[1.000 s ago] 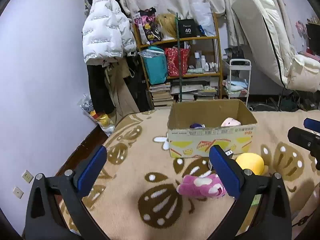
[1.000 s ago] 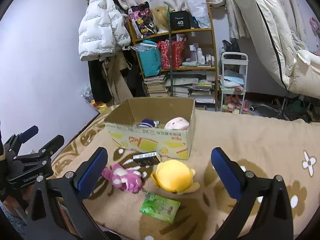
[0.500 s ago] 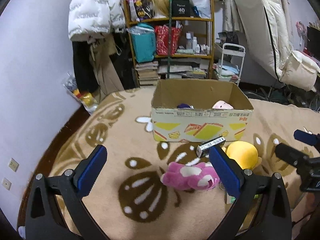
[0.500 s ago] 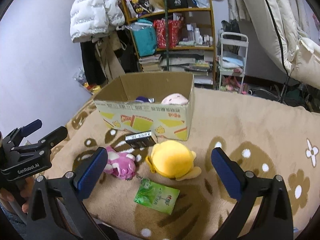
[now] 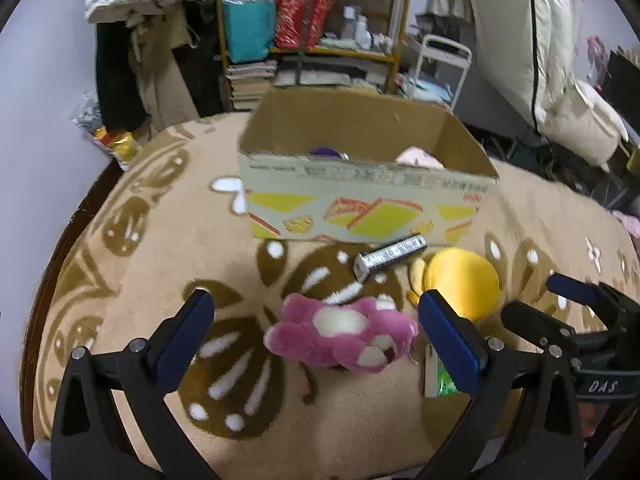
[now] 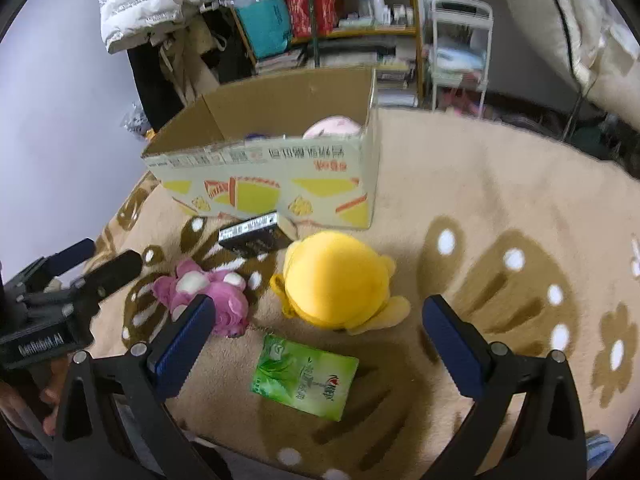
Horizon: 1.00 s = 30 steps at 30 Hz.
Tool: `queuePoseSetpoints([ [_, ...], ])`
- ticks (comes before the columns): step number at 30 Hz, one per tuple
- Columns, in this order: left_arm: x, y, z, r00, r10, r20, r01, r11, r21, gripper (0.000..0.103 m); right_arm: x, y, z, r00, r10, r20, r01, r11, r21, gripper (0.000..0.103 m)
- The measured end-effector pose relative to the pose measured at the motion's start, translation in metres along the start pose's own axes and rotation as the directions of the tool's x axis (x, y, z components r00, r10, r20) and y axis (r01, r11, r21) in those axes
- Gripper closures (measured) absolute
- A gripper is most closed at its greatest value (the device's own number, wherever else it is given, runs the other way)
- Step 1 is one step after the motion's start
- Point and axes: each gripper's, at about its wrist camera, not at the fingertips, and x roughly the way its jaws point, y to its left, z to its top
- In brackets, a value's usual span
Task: Organize soft objects
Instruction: 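Grasp the pink plush with the left tool while the right tool grasps the green packet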
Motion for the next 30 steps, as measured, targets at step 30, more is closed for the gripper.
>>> queuePoseSetpoints([
  [30,0.078,-0.029,-0.011,0.965,-0.038,-0.258,0.057,0.996,0.066,0.002,0.072,0.008,-0.025,0.944,0.069,-0.321,-0.058,0.997,0.045,0.0],
])
